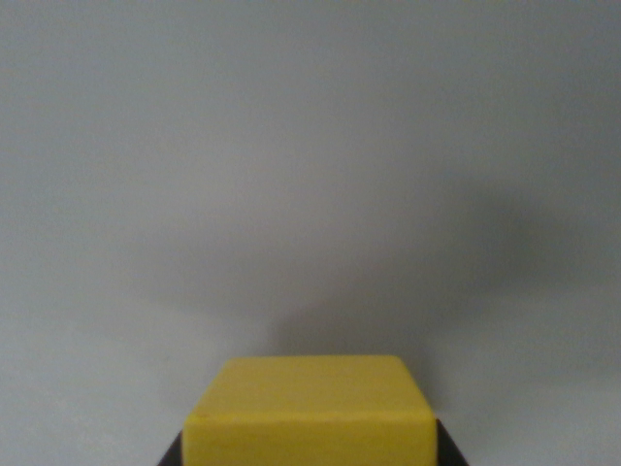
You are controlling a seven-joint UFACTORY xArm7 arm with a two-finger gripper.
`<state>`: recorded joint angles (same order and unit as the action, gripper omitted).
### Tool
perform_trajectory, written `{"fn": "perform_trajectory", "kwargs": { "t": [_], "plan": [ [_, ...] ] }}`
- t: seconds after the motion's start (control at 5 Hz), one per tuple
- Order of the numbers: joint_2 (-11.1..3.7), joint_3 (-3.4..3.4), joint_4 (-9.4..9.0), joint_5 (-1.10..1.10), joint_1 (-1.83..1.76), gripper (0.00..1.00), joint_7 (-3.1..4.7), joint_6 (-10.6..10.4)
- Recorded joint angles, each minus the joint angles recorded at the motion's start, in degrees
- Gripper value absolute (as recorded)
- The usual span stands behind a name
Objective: Pick yellow cube
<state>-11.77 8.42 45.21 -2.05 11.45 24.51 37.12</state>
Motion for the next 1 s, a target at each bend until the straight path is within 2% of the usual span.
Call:
{"fn": "perform_trajectory", "kwargs": {
  "t": [0.2, 0.4, 0.6, 0.8, 1.0],
  "plan": [
    [0.55, 0.0, 0.83, 0.1, -0.02, 1.0, -0.07, 1.38],
    [0.55, 0.0, 0.83, 0.1, -0.02, 1.0, -0.07, 1.38],
    [1.2, 0.01, 1.81, 0.23, -0.05, 1.0, -0.16, 3.0],
    [1.2, 0.01, 1.81, 0.23, -0.05, 1.0, -0.16, 3.0],
    [1.91, 0.01, 2.87, 0.36, -0.08, 1.0, -0.25, 4.75]
  ]
}}
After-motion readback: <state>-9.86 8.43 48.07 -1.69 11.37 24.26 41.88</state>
